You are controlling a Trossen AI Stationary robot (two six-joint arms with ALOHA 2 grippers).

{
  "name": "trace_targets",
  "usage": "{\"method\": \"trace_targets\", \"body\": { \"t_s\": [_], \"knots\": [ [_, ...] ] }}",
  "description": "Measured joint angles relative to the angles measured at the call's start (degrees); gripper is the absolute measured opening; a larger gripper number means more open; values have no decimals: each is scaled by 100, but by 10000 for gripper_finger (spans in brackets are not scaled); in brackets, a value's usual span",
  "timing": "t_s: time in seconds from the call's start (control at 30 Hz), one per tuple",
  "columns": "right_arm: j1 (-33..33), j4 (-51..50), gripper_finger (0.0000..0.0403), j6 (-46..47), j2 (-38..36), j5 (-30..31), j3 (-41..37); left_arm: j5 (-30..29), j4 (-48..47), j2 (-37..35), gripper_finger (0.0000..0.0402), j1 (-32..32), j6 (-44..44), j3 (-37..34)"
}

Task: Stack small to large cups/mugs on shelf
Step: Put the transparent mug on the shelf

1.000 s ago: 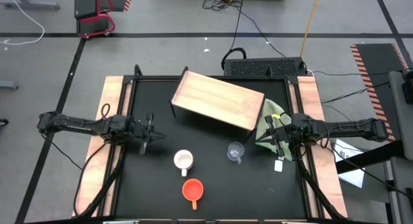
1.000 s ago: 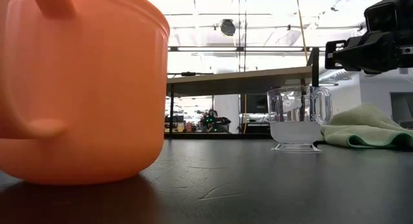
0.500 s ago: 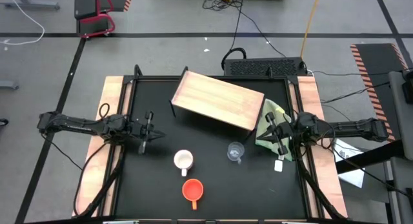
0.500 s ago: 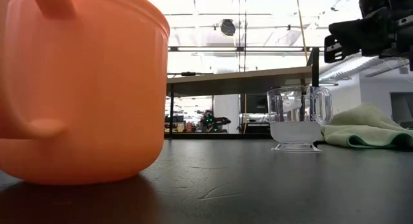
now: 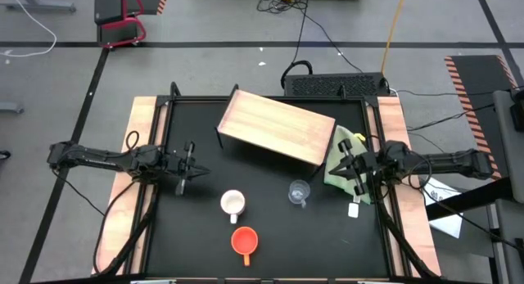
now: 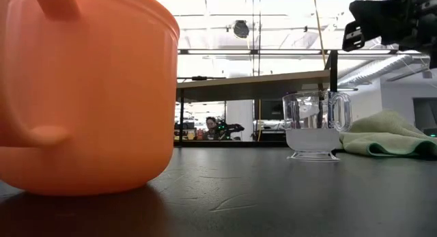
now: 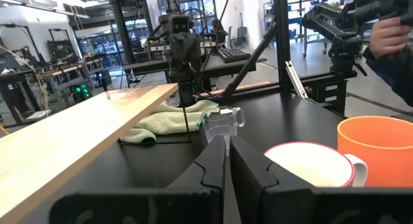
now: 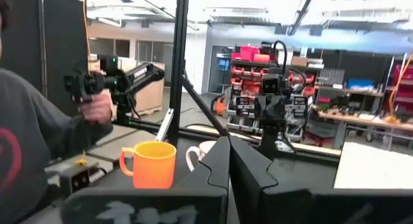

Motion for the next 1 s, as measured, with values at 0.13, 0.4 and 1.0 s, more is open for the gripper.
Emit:
{"method": "trace_targets", "body": {
  "t_s": [0.13,0.4,1.0],
  "knots": [
    [0,-393,0,237,244,-110,333,0,0,0,26,0,-33,0],
    [402,-952,23,33,962,-192,1132,-2,-2,0,26,0,-53,0],
    [977,-3982,192,48,2887,490,3736,-2,-208,0,26,0,-53,0]
  ]
}}
